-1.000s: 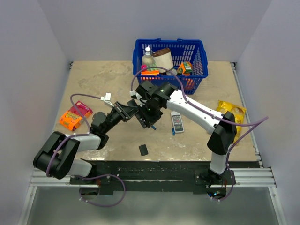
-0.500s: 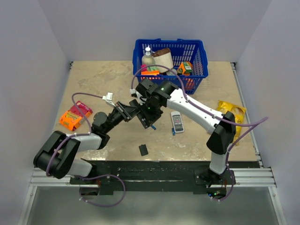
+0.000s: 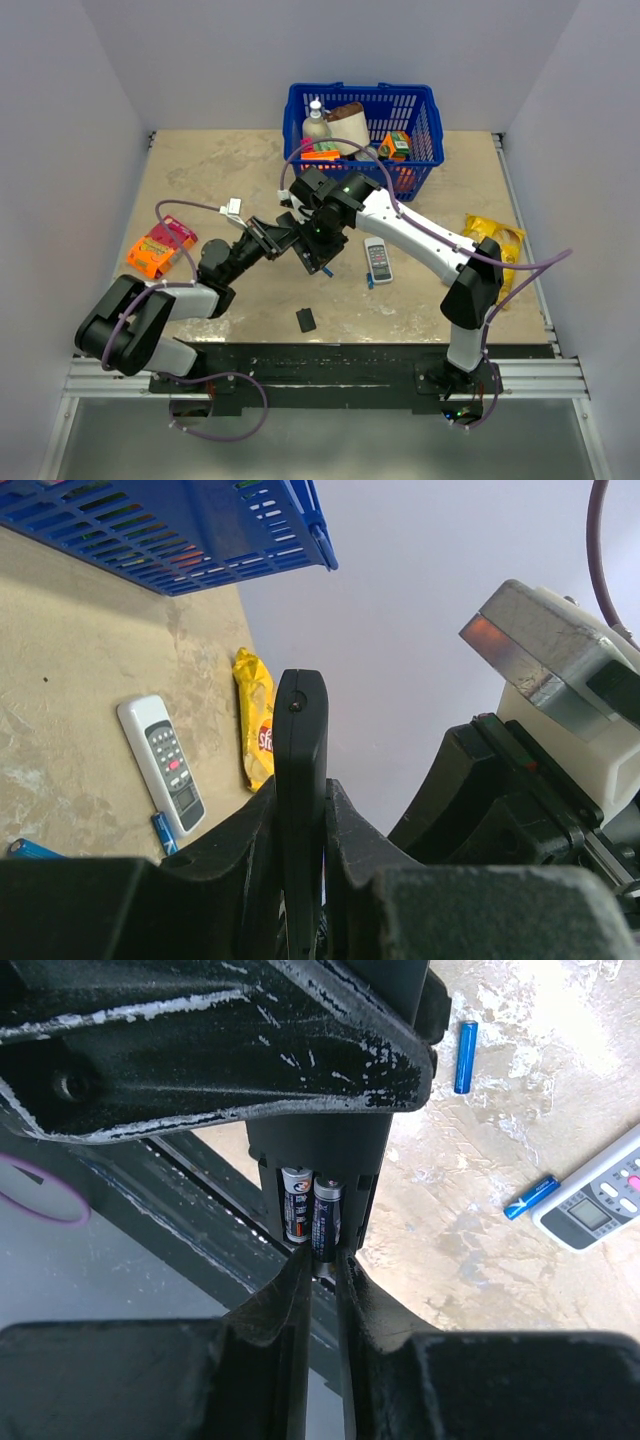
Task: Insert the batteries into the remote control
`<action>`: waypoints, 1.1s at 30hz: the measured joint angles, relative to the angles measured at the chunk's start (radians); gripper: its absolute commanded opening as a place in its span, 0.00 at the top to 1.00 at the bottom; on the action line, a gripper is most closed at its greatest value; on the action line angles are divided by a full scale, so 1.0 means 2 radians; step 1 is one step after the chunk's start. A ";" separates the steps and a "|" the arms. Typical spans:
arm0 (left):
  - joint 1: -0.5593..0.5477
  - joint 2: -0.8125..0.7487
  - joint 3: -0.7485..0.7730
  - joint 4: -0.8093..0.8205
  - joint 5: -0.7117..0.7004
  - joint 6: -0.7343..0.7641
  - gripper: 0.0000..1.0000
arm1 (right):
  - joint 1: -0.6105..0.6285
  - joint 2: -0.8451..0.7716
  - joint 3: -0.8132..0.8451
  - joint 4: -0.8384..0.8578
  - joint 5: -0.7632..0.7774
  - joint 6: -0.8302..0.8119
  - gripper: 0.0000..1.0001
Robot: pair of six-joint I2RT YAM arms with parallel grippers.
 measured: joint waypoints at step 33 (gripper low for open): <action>-0.003 0.028 0.000 0.028 -0.017 -0.045 1.00 | 0.000 0.000 0.018 -0.005 0.024 -0.002 0.61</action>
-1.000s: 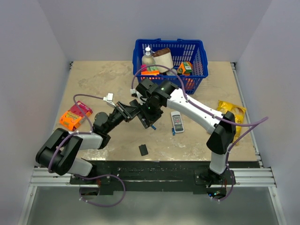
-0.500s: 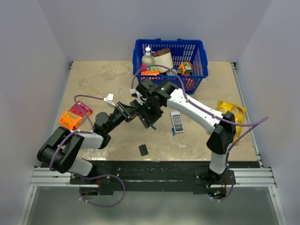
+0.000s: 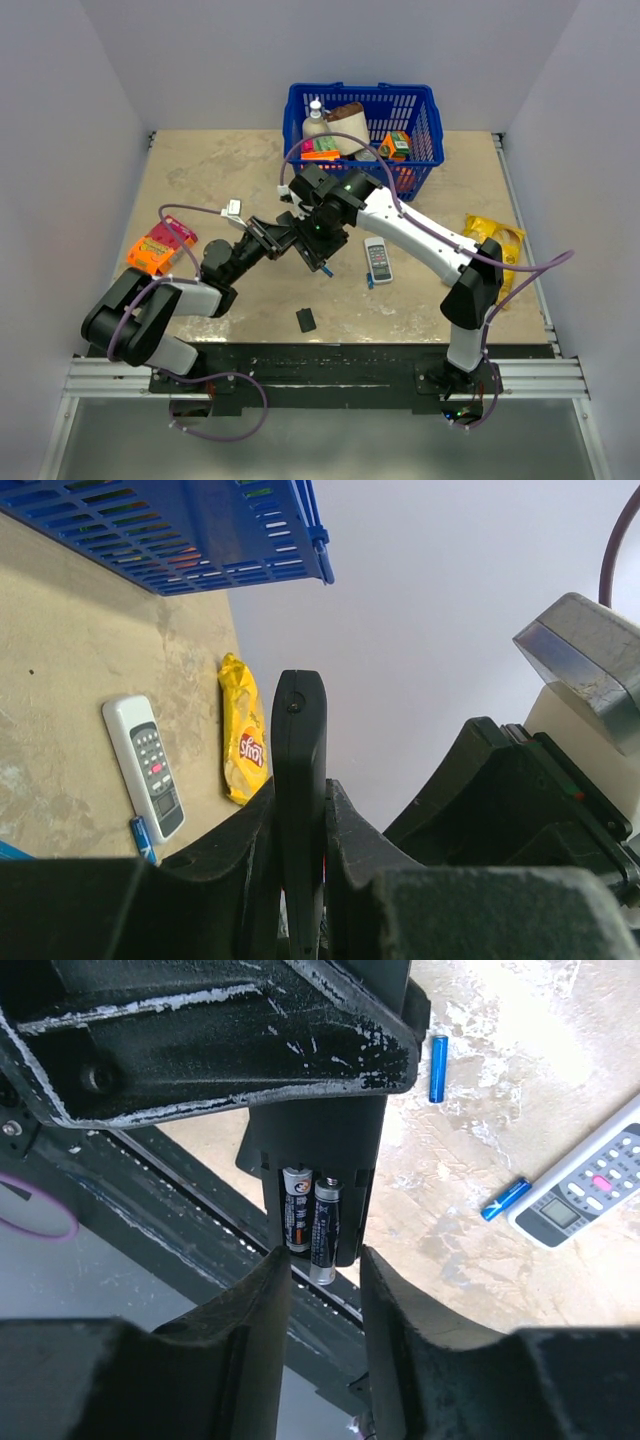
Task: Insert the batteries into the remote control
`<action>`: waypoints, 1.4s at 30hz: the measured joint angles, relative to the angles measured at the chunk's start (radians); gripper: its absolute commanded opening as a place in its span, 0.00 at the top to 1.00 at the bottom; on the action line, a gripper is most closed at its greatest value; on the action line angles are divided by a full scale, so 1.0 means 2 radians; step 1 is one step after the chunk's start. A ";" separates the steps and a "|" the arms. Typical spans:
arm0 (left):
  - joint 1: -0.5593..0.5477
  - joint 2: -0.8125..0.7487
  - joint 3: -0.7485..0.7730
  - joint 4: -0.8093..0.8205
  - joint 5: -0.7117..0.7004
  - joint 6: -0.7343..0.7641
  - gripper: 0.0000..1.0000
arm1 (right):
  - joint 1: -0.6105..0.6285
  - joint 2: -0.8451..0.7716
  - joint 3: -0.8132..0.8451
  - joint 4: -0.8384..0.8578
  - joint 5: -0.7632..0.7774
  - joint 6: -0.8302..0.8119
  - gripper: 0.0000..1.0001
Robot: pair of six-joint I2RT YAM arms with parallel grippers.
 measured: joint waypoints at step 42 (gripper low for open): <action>0.014 -0.077 0.047 -0.080 0.068 -0.019 1.00 | -0.019 -0.415 -0.394 0.414 -0.178 -0.294 0.36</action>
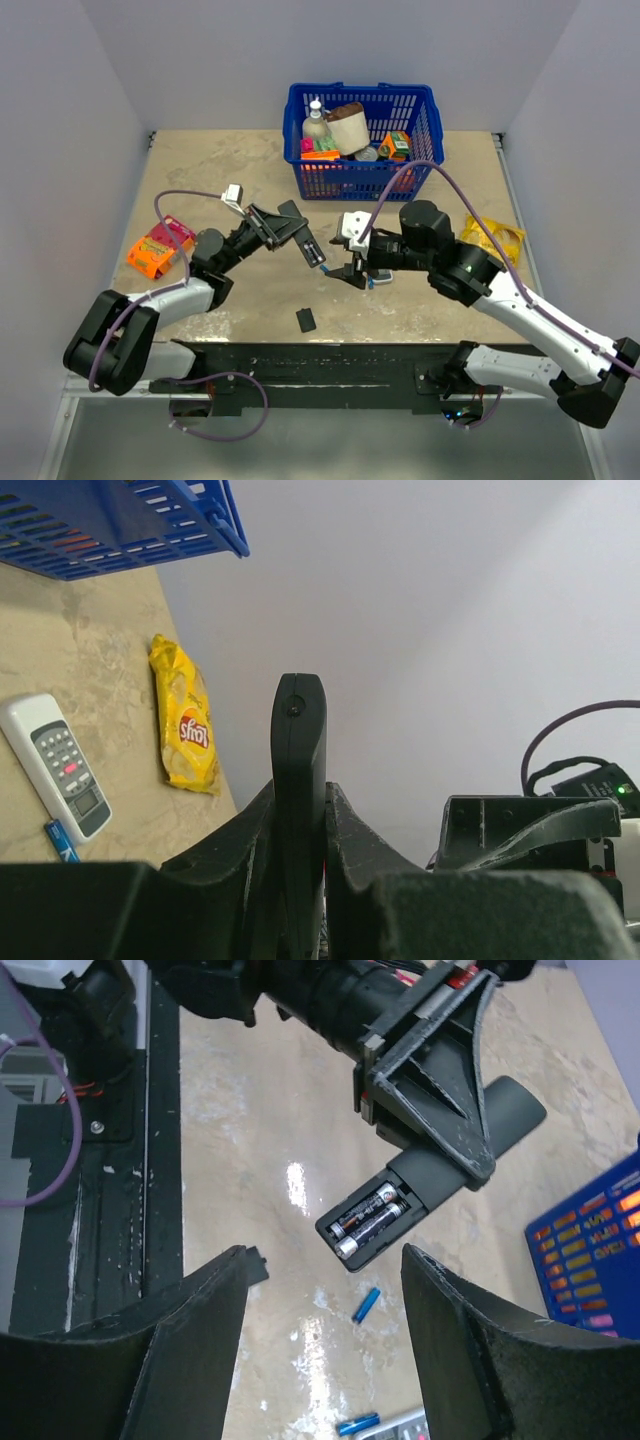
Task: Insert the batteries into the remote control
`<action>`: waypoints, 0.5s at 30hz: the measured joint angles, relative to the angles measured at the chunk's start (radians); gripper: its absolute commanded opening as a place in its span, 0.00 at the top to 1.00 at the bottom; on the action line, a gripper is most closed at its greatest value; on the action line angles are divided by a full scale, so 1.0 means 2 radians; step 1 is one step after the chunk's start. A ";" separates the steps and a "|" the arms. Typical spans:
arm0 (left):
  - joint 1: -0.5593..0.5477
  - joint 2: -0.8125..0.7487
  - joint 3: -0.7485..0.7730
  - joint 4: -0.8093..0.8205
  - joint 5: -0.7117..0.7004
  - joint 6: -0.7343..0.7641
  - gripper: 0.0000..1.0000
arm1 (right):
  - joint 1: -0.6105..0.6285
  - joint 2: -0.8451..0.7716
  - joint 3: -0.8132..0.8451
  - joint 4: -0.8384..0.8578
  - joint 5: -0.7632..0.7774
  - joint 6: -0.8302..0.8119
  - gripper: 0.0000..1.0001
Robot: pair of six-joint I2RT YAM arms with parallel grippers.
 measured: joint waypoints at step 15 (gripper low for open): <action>0.000 -0.039 0.031 -0.069 0.034 -0.001 1.00 | -0.025 0.037 -0.004 0.016 -0.099 -0.106 0.60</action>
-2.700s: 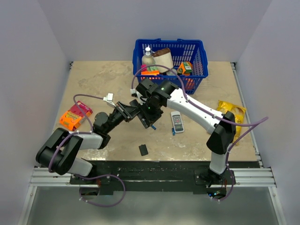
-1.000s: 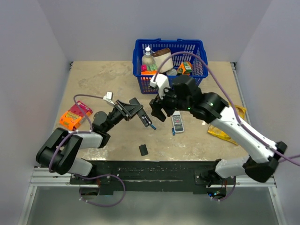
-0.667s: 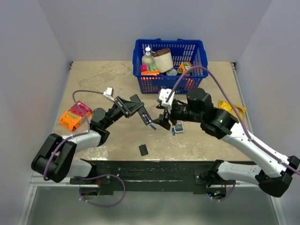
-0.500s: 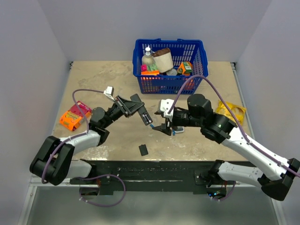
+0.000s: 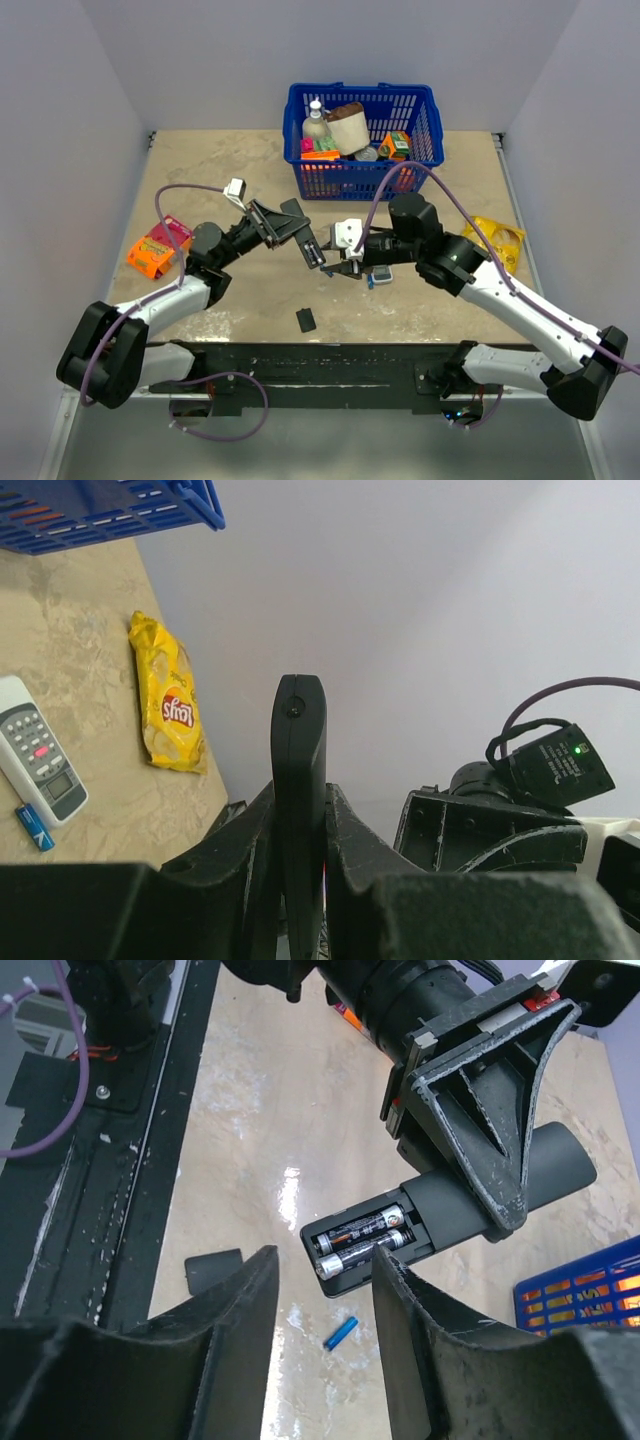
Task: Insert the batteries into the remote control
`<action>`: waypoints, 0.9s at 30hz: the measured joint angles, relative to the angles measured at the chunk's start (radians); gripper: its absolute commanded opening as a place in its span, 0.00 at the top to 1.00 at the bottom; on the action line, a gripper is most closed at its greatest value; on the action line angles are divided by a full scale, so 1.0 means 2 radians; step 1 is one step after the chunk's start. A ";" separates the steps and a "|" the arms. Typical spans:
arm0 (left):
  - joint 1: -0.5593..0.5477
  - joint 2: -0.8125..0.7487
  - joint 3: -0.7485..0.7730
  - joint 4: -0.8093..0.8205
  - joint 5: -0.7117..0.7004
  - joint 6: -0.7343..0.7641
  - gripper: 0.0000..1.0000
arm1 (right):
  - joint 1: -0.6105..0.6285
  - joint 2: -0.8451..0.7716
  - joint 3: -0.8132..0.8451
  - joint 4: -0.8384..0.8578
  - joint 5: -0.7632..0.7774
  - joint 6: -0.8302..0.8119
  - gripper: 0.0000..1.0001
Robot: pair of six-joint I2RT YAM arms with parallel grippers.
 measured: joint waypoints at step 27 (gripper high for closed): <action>0.000 -0.013 0.015 -0.038 0.023 0.005 1.00 | -0.010 0.038 0.008 -0.018 -0.057 -0.044 0.64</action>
